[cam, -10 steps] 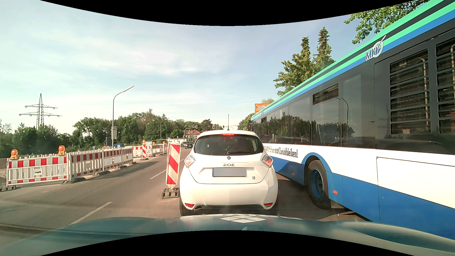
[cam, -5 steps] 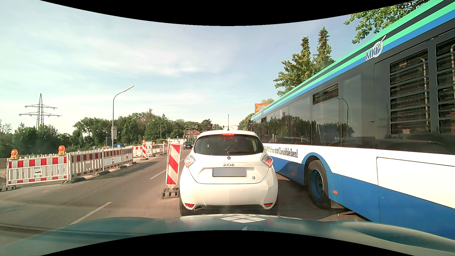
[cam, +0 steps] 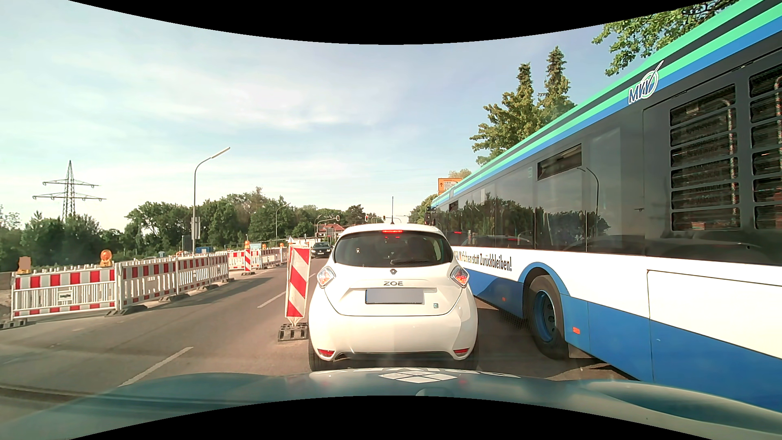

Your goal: Follow the waypoints while adhering to traffic rules and regulations

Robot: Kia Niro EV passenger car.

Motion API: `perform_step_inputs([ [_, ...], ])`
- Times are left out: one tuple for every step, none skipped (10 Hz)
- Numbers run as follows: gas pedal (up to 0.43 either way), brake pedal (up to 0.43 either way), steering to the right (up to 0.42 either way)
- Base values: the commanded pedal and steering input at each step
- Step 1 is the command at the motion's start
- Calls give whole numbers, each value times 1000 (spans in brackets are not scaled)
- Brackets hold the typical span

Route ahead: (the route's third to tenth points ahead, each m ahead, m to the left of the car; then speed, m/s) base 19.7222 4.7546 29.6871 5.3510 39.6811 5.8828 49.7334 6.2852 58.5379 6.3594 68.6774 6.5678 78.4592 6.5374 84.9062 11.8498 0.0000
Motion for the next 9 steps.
perform_step_inputs([
  [0, 262, -15],
  [0, 268, -15],
  [0, 262, -15],
  [0, 262, -14],
  [0, 262, -15],
  [0, 262, -15],
  [0, 262, -15],
  [0, 262, -15],
  [0, 262, -15],
])
